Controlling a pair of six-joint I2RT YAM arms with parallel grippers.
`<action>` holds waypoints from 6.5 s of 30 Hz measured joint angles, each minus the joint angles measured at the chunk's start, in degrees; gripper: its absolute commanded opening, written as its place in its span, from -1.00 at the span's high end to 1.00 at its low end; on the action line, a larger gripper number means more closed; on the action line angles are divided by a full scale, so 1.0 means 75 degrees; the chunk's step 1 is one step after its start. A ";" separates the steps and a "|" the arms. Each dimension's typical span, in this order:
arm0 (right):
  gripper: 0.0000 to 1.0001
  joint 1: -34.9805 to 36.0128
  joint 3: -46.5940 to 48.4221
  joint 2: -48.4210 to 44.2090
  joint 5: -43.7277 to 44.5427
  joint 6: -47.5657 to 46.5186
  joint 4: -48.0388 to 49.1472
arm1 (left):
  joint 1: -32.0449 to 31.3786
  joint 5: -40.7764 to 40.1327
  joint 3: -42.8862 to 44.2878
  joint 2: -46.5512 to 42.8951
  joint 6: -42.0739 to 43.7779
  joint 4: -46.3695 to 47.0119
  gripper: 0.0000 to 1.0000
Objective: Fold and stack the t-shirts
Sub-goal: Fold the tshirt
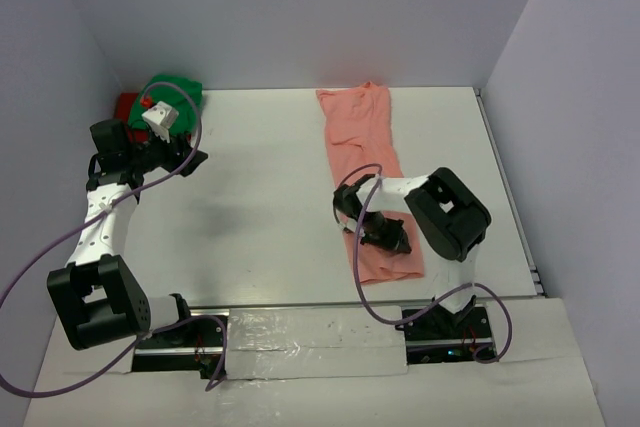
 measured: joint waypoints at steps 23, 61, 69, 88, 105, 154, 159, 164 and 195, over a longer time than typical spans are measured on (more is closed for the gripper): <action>1.00 0.0793 0.1620 0.0009 -0.1157 0.0580 0.0425 | 0.0000 0.0192 0.0000 -0.0396 0.0006 -0.0067 -0.40; 0.05 0.0460 0.2221 -0.2157 -0.2806 0.1005 0.0871 | 0.0006 0.0146 -0.0431 -0.1341 0.0720 -0.1227 -0.42; 0.30 0.0443 0.0495 -0.3829 -0.1731 0.0699 -0.0050 | 0.0006 0.0236 -0.0691 -0.1626 0.0962 -0.1533 -0.43; 1.00 -0.0274 -0.0329 -0.1163 -0.0621 0.0405 0.1664 | 0.0169 0.0207 -0.0976 -0.1743 0.0804 -0.1396 -0.42; 1.00 0.0332 0.1746 -0.0064 -0.3401 0.0221 0.1029 | 0.0402 0.0224 -0.0976 -0.1740 0.0895 -0.1431 -0.41; -0.23 0.4281 -0.2098 -0.4019 -0.0038 0.0154 0.1425 | 0.0449 -0.0102 -0.1113 -0.2127 0.0769 -0.1157 -0.43; -0.23 0.4462 -0.2040 -0.3652 -0.0070 0.0105 0.1772 | 0.0449 -0.0169 -0.1113 -0.2127 0.0772 -0.1157 -0.43; -0.21 0.4561 -0.1947 -0.3311 -0.0163 0.0032 0.1909 | 0.0449 -0.0195 -0.1113 -0.2127 0.0772 -0.1157 -0.43; -0.08 0.4572 -0.2159 -0.2512 0.0810 -0.0248 0.2285 | 0.0125 -0.2337 -0.4336 -0.1985 -0.2232 0.4299 -0.89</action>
